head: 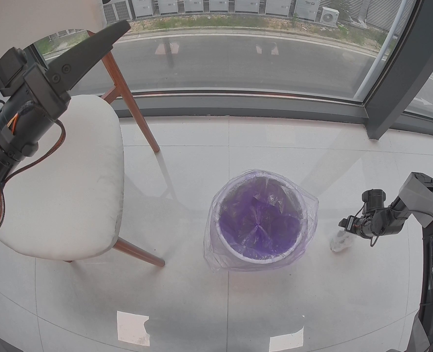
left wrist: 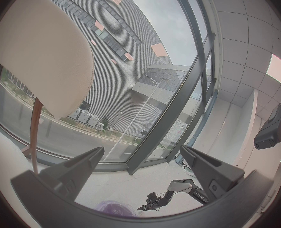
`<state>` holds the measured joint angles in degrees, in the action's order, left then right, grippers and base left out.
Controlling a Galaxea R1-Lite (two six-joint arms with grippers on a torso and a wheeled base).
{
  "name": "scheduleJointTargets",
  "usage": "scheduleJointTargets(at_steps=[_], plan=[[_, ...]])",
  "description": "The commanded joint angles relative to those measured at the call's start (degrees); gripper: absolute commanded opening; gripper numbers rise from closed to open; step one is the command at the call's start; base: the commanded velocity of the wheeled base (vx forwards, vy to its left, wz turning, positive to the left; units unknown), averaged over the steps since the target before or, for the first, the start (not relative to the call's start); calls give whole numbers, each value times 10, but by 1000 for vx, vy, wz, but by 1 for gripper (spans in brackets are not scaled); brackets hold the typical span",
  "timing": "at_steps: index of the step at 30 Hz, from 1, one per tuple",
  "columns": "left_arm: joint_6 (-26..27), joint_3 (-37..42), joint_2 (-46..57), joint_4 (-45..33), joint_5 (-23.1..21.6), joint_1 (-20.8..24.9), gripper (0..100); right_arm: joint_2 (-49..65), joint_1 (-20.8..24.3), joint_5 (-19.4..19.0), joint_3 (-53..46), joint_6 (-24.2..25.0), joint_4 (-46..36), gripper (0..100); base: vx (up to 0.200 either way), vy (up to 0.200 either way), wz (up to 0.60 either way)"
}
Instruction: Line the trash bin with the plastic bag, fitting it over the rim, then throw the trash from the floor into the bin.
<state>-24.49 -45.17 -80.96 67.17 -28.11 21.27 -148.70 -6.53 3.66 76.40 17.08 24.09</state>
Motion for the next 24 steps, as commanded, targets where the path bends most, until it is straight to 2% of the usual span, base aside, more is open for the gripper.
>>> scheduleJointTargets(at_steps=[1, 9, 10, 24], plan=[[0, 2, -2, 1, 0, 0, 100, 1, 2, -6, 20, 11, -33, 100, 0, 0, 0], [1, 2, -3, 1, 0, 0, 100, 0, 2, -9, 27, 13, -45, 100, 0, 0, 0], [1, 2, -3, 1, 0, 0, 100, 0, 2, -9, 27, 13, -45, 0, 0, 0, 0], [1, 3, -2, 1, 0, 0, 100, 0, 3, -11, 28, 13, -47, 0, 0, 0, 0]])
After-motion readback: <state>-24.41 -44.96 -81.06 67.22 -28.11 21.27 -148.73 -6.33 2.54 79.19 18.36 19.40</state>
